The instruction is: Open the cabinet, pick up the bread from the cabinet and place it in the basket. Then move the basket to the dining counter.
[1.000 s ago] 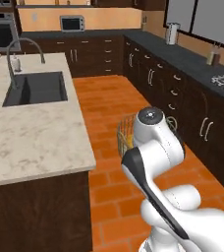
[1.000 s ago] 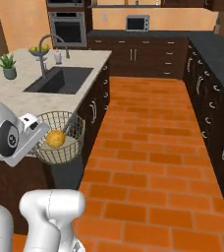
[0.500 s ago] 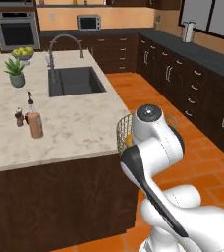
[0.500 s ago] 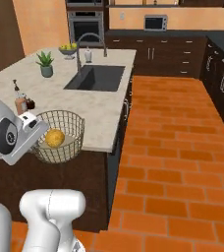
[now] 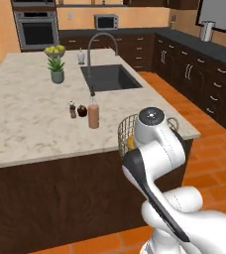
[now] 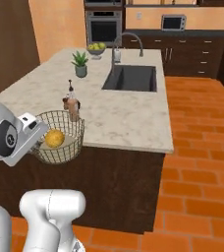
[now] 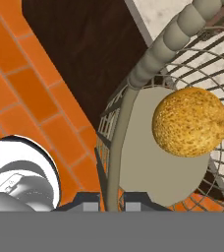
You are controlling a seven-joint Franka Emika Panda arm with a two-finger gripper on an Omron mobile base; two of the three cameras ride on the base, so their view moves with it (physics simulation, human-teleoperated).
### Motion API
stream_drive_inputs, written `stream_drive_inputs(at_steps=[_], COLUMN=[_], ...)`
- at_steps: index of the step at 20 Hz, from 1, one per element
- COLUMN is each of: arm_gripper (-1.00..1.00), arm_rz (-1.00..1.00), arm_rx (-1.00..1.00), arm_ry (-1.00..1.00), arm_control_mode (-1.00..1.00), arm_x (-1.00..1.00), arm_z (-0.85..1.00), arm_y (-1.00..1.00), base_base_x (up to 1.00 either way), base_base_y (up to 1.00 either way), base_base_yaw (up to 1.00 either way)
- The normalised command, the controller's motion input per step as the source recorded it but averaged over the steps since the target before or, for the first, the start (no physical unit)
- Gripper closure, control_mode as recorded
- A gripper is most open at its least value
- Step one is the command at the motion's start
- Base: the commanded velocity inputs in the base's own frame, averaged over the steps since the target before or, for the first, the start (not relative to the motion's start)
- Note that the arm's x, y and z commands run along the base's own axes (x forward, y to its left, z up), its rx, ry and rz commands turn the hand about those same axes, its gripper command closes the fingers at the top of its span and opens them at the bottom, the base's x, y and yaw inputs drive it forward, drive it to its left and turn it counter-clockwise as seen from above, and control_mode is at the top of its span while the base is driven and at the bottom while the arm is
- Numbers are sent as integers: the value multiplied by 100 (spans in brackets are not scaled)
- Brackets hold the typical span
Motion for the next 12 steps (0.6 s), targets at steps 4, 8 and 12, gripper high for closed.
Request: stream_drive_inputs(at_steps=[4,8,12], arm_gripper=[100,100,100], arm_rz=[0,0,0], arm_rx=[0,0,0], arm_ry=[0,0,0], arm_control_mode=[100,100,100], arm_x=[0,0,0], arm_z=[0,0,0], arm_y=[0,0,0], base_base_x=[16,81,98], base_base_y=[100,100,100], base_base_yaw=[0,0,3])
